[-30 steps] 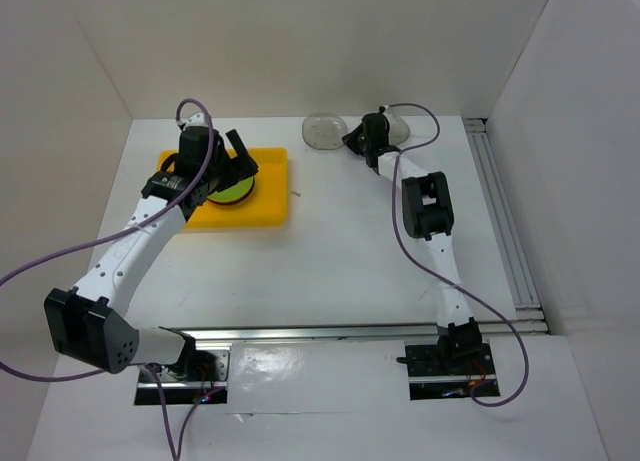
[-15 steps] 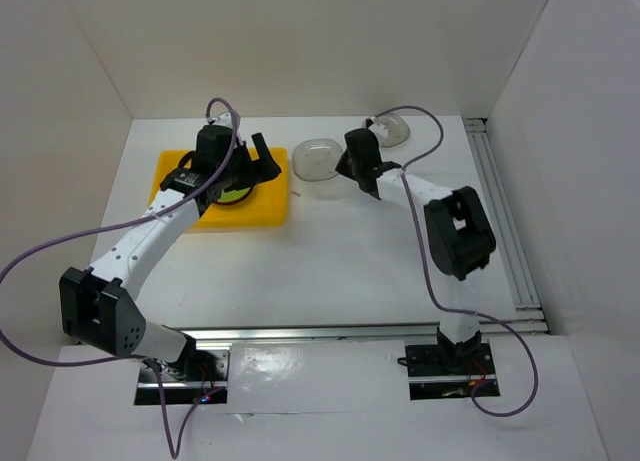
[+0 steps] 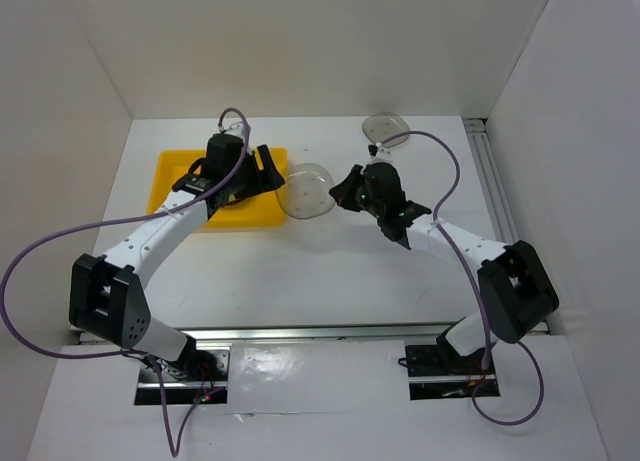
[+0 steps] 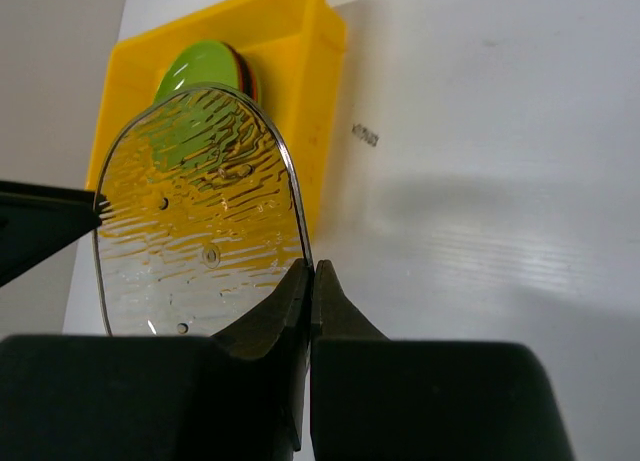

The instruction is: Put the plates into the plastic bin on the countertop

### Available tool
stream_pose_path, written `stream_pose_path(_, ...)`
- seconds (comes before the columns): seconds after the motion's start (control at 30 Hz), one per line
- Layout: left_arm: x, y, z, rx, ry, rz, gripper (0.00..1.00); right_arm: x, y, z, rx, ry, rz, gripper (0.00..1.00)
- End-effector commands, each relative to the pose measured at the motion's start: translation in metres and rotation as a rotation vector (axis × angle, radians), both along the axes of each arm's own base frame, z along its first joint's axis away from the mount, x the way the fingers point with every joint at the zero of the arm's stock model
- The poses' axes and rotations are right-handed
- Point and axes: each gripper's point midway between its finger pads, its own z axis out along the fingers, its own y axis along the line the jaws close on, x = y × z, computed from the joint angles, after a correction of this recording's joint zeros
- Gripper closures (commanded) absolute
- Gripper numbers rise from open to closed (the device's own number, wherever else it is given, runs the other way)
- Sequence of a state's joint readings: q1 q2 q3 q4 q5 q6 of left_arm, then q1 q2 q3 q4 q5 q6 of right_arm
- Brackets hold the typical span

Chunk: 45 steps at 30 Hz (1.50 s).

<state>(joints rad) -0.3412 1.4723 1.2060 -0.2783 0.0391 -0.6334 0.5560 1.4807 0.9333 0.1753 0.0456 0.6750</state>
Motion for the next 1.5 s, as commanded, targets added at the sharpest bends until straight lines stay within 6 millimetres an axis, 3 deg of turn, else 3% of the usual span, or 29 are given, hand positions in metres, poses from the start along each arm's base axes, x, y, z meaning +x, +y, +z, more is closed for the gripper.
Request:
stream_pose_path(0.0,0.007,-0.006,0.012,-0.016,-0.064,-0.018,0.19,-0.014,0.021,0.049,0.139,-0.111,0.088,1.0)
stream_pose_path(0.03,0.007,-0.009,0.019,-0.032,-0.085,-0.031,0.22,-0.014,0.021,0.049,0.139,-0.111,0.088,1.0)
stream_pose_path(0.1,0.005,-0.01,0.015,-0.035,-0.075,-0.04,0.32,-0.014,0.021,0.049,0.149,-0.104,0.084,1.0)
stream_pose_path(0.17,0.004,-0.009,0.02,-0.038,-0.085,-0.04,0.51,-0.015,0.021,0.046,0.149,-0.103,0.084,1.0)
stream_pose_path(0.2,0.004,-0.009,0.02,-0.038,-0.085,-0.04,0.68,-0.014,0.021,0.049,0.164,-0.106,0.081,1.0)
stream_pose_path(0.3,0.005,-0.01,0.018,-0.036,-0.076,-0.04,0.83,-0.014,0.023,0.051,0.173,-0.112,0.071,1.0)
stream_pose_path(0.33,0.005,-0.01,0.018,-0.036,-0.076,-0.04,0.95,-0.013,0.024,0.056,0.178,-0.121,0.071,1.0)
stream_pose_path(0.43,0.008,-0.009,0.019,-0.025,-0.062,-0.031,1.0,-0.007,0.027,0.061,0.17,-0.135,0.075,0.99)
stream_pose_path(0.47,0.007,-0.006,0.019,-0.011,-0.051,-0.017,1.0,-0.006,0.027,0.058,0.155,-0.13,0.078,0.88)
stream_pose_path(0.5,0.014,0.0,0.021,-0.006,-0.045,0.018,1.0,-0.004,0.024,0.055,0.135,-0.13,0.059,0.66)
stream_pose_path(0.53,0.019,0.011,0.017,0.008,-0.032,0.068,1.0,-0.002,0.019,0.05,0.105,-0.117,0.04,0.11)
stream_pose_path(0.57,0.027,0.035,0.016,-0.014,-0.013,0.147,1.0,0.002,0.011,0.045,0.088,-0.103,0.008,0.0)
stream_pose_path(0.6,0.032,0.052,0.016,-0.025,-0.009,0.204,1.0,0.002,0.008,0.041,0.067,-0.098,0.0,0.0)
stream_pose_path(0.63,0.038,0.066,0.014,-0.046,-0.009,0.244,1.0,0.001,-0.001,0.023,0.04,-0.064,-0.022,0.0)
stream_pose_path(0.67,0.047,0.1,0.012,-0.072,-0.011,0.342,1.0,-0.002,-0.004,0.02,0.028,-0.067,-0.019,0.0)
stream_pose_path(0.7,0.05,0.113,0.012,-0.094,-0.018,0.374,1.0,-0.004,-0.011,0.019,0.027,-0.066,-0.031,0.0)
stream_pose_path(0.73,0.055,0.128,0.01,-0.109,-0.036,0.413,1.0,-0.011,-0.016,0.005,0.001,-0.041,-0.027,0.0)
stream_pose_path(0.77,0.058,0.155,0.011,-0.128,-0.035,0.489,1.0,-0.015,-0.019,0.0,-0.011,-0.039,-0.024,0.0)
stream_pose_path(0.8,0.059,0.167,0.003,-0.136,-0.024,0.525,1.0,-0.019,-0.021,0.001,-0.009,-0.041,-0.024,0.0)
stream_pose_path(0.83,0.062,0.181,0.004,-0.141,-0.048,0.566,1.0,-0.026,-0.026,-0.013,-0.027,-0.013,-0.024,0.0)
stream_pose_path(0.87,0.063,0.204,0.002,-0.154,-0.06,0.623,1.0,-0.028,-0.032,-0.017,-0.039,-0.01,-0.029,0.0)
stream_pose_path(1.0,0.066,0.236,-0.019,-0.211,-0.042,0.653,1.0,-0.036,-0.046,-0.029,-0.047,-0.008,-0.036,0.0)
stream_pose_path(1.07,0.07,0.237,-0.036,-0.249,-0.001,0.635,1.0,-0.034,-0.054,-0.035,-0.043,-0.006,-0.051,0.0)
stream_pose_path(1.17,0.073,0.238,-0.046,-0.269,-0.002,0.629,1.0,-0.026,-0.062,-0.033,-0.028,-0.015,-0.065,0.0)
stream_pose_path(1.2,0.074,0.243,-0.049,-0.27,-0.002,0.639,1.0,-0.029,-0.061,-0.041,-0.034,0.004,-0.055,0.0)
stream_pose_path(1.37,0.08,0.235,-0.064,-0.301,0.031,0.592,1.0,-0.015,-0.087,-0.045,-0.032,0.003,-0.129,0.0)
stream_pose_path(1.47,0.081,0.215,-0.072,-0.289,0.056,0.548,1.0,-0.01,-0.103,-0.048,-0.009,0.014,-0.156,0.0)
